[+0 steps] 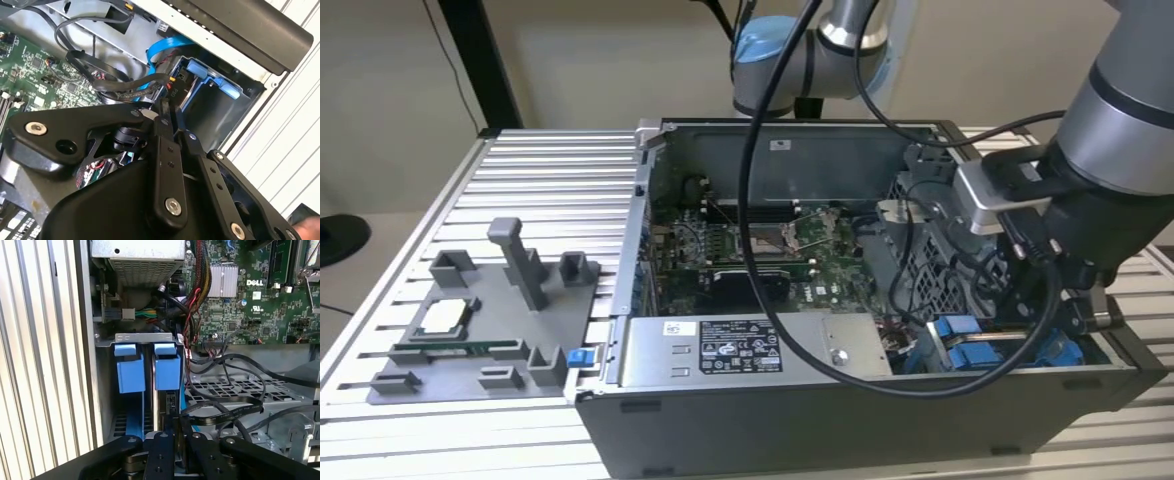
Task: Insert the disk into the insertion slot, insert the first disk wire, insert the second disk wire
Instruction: 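Insert the second disk wire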
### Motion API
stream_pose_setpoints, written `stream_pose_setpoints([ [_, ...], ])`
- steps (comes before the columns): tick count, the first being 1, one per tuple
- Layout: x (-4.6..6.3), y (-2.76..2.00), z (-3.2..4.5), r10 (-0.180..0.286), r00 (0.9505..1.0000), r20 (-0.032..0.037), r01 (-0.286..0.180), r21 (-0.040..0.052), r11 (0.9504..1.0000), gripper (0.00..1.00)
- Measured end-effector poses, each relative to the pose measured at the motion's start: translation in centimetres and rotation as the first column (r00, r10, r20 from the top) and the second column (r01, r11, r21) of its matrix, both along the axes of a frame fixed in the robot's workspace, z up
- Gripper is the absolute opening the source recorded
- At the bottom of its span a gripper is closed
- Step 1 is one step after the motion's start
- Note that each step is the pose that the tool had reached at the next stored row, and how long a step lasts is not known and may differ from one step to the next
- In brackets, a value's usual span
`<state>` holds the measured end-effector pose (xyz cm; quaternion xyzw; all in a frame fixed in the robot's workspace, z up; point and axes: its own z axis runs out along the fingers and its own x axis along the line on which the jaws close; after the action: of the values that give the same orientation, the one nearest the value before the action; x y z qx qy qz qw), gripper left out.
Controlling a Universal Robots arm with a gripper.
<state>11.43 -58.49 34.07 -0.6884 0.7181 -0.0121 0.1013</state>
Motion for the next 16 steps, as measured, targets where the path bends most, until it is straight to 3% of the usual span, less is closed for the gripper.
stream_pose_setpoints([
  [11,0.01,-0.01,-0.74,0.0,1.0,0.0,0.0,0.0009,1.0,0.0],
  [14,0.0,-0.02,-0.79,0.0,1.0,-0.0001,0.0,0.005,1.0,0.0],
  [15,0.0,-0.02,-0.78,0.0,1.0,-0.0002,0.0,0.0078,1.0,1.0],
  [16,-0.01,-0.03,-0.62,0.0,1.0,-0.0002,0.0,0.0105,0.9999,1.0],
])
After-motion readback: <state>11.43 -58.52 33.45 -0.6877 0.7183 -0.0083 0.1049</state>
